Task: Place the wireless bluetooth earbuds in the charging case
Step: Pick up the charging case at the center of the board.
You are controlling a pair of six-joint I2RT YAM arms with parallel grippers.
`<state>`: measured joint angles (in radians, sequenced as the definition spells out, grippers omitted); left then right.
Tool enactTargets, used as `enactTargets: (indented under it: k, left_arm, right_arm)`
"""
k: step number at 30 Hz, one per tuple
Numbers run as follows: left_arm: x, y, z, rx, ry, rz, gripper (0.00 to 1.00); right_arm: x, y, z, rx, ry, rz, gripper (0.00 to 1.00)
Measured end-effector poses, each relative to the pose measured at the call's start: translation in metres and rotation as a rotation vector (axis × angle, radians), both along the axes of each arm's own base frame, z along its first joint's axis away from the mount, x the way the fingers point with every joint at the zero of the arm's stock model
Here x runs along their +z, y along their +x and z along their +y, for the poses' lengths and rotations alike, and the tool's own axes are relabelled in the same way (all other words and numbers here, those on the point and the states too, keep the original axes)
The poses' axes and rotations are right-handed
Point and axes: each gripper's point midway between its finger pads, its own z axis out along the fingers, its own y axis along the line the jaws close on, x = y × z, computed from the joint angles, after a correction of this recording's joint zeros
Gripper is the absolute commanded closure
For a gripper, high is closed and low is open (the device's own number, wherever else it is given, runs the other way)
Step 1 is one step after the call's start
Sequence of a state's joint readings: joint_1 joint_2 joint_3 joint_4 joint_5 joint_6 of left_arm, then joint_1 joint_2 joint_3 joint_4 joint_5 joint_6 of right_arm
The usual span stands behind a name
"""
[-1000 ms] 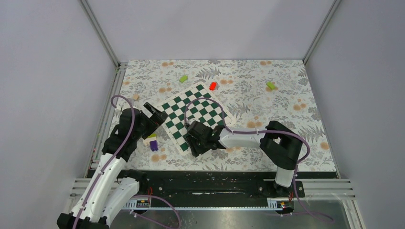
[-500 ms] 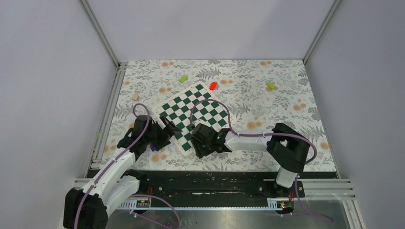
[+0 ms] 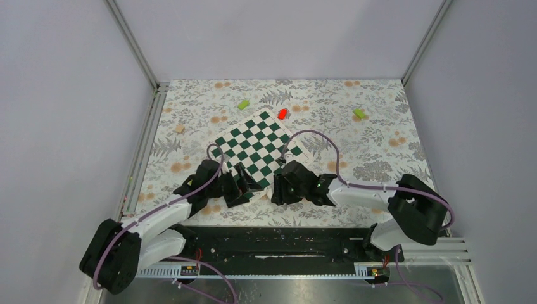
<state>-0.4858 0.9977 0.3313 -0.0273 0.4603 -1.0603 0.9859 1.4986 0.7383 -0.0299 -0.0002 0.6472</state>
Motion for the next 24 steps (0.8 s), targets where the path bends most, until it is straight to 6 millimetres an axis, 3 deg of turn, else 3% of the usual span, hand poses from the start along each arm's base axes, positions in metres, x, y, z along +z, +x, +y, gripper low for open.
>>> enactTargets:
  k: [2, 10, 19, 24]
  left_arm:
    - [-0.002, -0.003, -0.009, -0.034, -0.016, 0.011, 0.02]
    - [-0.005, -0.003, -0.031, -0.072, -0.063, 0.040, 0.34]
    - [0.010, 0.007, -0.043, -0.061, -0.141, 0.009, 0.46]
    - [0.012, 0.006, -0.045, -0.062, -0.158, 0.014, 0.73]
  right_arm:
    - [0.009, -0.001, 0.004, -0.008, 0.054, -0.006, 0.58]
    - [0.032, -0.003, 0.012, -0.028, 0.174, -0.016, 0.59]
    - [0.038, -0.001, 0.016, -0.040, 0.213, -0.018, 0.60]
    - [0.040, -0.003, 0.018, -0.038, 0.227, -0.004, 0.60]
